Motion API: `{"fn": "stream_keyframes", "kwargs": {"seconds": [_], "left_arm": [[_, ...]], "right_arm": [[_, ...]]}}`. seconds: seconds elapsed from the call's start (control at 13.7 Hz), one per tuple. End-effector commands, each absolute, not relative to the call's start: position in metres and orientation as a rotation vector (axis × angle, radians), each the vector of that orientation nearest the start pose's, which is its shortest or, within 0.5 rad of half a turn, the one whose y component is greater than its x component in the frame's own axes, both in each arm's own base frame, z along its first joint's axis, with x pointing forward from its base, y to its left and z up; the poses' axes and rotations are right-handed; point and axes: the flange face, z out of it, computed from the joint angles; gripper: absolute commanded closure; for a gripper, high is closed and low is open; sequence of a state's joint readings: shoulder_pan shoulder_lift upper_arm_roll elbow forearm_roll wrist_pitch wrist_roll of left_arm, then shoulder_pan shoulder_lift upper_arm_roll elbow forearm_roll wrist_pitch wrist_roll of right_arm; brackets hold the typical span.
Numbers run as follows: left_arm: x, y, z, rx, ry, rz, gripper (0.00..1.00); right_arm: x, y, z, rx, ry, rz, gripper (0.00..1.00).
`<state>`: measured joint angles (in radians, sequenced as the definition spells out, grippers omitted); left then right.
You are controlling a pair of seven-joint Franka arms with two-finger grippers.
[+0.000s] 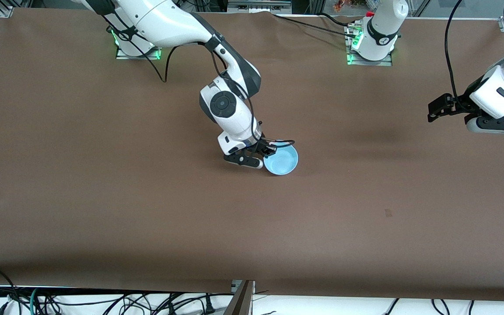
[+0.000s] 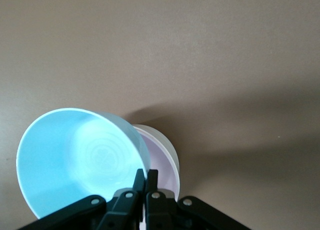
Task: Stack pink and blue bowls on white bowl
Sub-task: 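Lower the blue bowl into the pink bowl and open the right gripper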
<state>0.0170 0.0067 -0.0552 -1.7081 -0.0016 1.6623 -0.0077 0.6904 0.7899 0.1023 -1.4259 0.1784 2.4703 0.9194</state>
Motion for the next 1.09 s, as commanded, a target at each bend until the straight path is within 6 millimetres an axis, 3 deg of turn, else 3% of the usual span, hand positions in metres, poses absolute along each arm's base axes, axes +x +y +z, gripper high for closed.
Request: {"fn": "stream_keyframes", "kwargs": {"seconds": [0.0, 0.66, 1.02], "left_arm": [[0.554, -0.025, 0.564, -3.144, 0.066, 0.102, 0.0], [0.552, -0.024, 0.564, -3.143, 0.067, 0.126, 0.0], [0.552, -0.022, 0.564, -3.143, 0.059, 0.128, 0.0]], "right_arm": [[0.542, 0.53, 0.261, -2.785, 0.414, -0.064, 1.0], [0.527, 0.526, 0.279, -2.897, 0.357, 0.047, 1.0], [0.525, 0.525, 0.27, -2.94, 0.333, 0.036, 1.0]]}}
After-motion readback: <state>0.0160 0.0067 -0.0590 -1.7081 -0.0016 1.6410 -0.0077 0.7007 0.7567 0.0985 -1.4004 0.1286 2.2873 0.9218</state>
